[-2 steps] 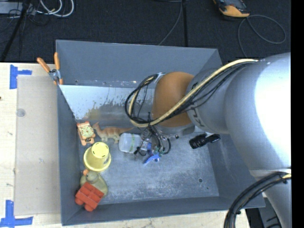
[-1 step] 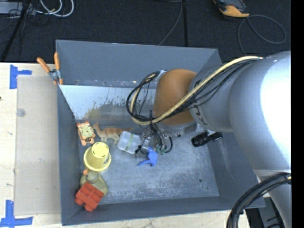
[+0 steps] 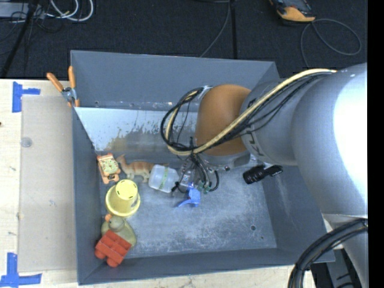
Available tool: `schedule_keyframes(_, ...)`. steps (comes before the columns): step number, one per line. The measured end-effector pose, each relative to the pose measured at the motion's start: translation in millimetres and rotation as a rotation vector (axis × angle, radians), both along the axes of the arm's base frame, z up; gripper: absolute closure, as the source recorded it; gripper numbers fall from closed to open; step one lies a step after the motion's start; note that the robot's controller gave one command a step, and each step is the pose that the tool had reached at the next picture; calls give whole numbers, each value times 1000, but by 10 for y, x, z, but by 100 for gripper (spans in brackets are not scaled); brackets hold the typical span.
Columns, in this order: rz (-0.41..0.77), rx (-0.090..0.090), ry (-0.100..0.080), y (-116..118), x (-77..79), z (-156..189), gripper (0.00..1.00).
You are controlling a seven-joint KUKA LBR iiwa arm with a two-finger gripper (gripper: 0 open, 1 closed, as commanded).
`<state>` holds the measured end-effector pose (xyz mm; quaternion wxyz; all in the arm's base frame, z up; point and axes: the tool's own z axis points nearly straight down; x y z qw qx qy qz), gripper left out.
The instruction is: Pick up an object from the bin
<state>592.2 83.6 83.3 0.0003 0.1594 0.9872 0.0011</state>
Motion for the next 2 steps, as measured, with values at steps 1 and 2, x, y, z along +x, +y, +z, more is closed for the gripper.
schedule_keyframes(1,0,-1,8,-4,-23,107,100)
schedule_keyframes(2,0,0,6,-2,-18,290,100)
